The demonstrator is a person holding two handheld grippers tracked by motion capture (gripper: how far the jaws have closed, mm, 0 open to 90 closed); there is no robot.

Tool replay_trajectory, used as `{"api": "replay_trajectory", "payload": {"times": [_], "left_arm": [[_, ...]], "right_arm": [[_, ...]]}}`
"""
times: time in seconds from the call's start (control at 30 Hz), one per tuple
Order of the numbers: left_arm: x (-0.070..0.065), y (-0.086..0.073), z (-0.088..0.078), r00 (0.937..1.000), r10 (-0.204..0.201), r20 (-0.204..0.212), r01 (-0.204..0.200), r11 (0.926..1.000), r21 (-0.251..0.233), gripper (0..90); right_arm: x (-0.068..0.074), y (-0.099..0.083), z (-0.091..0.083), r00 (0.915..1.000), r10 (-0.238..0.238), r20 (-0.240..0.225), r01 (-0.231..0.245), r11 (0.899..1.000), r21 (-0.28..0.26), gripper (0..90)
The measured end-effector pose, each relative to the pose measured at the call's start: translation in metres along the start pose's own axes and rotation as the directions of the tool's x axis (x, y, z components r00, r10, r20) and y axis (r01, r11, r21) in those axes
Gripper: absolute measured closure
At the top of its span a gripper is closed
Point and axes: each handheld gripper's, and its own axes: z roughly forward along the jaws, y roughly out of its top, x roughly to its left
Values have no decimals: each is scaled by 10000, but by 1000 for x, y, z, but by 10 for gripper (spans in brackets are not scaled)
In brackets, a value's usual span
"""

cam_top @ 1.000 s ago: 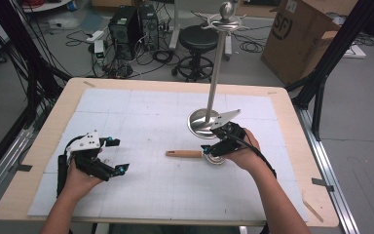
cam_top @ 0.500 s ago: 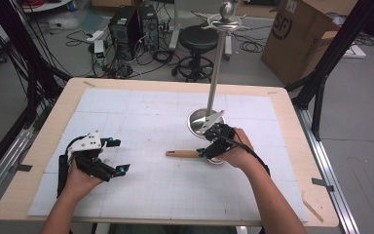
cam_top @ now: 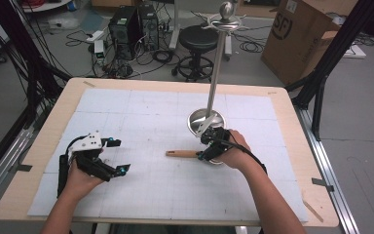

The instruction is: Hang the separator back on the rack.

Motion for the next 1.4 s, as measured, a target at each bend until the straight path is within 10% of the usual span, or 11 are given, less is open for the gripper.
{"api": "replay_trajectory", "payload": {"times": [1.4], "left_arm": [[1, -1, 2, 10000, 46, 85, -48, 9998, 176, 19]], "right_arm": [[0, 1, 23, 9945, -225, -1019, 301, 9968, 739, 675]]}}
